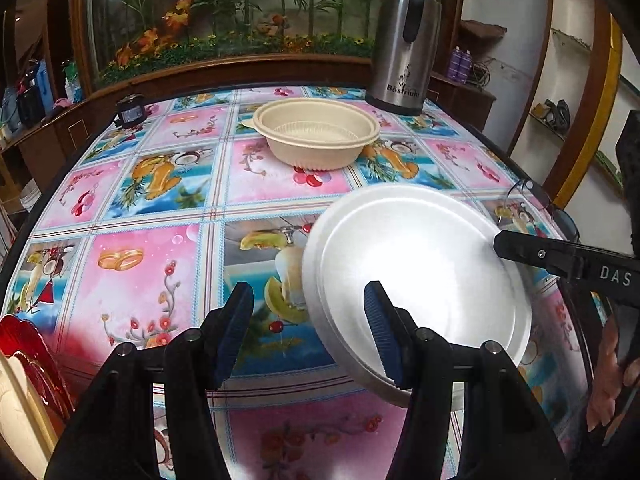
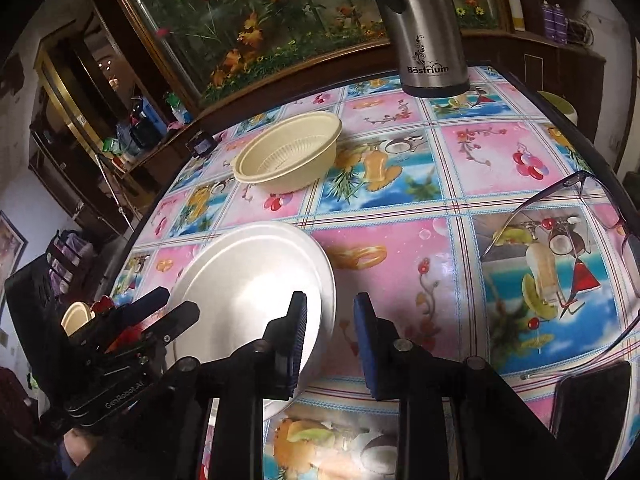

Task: Organize plates and bowls

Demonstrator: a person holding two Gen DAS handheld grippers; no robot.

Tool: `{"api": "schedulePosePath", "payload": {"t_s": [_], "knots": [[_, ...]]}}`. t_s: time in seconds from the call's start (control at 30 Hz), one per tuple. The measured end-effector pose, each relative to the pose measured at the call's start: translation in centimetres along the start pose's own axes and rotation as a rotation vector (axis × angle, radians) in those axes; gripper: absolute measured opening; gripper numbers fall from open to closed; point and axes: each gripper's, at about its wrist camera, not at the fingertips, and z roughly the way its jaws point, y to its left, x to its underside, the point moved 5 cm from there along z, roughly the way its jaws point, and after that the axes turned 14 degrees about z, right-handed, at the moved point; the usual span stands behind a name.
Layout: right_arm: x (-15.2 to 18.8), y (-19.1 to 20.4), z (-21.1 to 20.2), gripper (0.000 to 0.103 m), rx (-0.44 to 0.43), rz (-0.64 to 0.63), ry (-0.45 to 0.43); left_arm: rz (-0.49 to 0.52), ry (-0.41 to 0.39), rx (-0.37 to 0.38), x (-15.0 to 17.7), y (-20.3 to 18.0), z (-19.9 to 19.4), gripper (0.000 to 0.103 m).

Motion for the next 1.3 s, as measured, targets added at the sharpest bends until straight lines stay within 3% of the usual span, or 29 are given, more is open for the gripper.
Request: {"api": "schedulePosePath", "payload": {"t_s": [0.07, 0.1, 0.17, 0.2, 0.23, 0.6, 1.3], "knots": [[0.4, 0.2, 0.2, 0.025, 0.019, -0.024, 0.006, 0.014, 0.014, 0.004, 0.1, -0.4, 0.5, 0.05], [0.6, 0.2, 0.4, 0.023, 0.03, -0.029, 0.01, 0.02, 0.019, 0.007, 0.1, -0.5, 0.7, 0.04], [1.1, 0.4, 0.9, 0.012, 0.034, -0.049, 0.024, 0.039, 0.032, 0.012, 0.2, -1.1, 1.1, 0.03], [1.2, 0.5, 1.0, 0.011, 0.031, -0.048, 0.021, 0.051, 0.032, 0.004, 0.3, -1.4, 1.1, 0.017], [1.3, 0.6, 1.0, 0.01, 0.032, -0.05, 0.014, 0.069, 0.034, -0.003, 0.3, -1.7, 1.2, 0.015], [1.9, 1.4, 1.1, 0.011, 0.05, -0.085, -0.005, 0.116, 0.006, -0.106, 0.0, -1.9, 0.6, 0.015], [2.0, 1.9, 1.0, 0.011, 0.038, -0.096, -0.018, 0.11, -0.009, -0.123, -0.1, -1.6, 0.2, 0.015]]}}
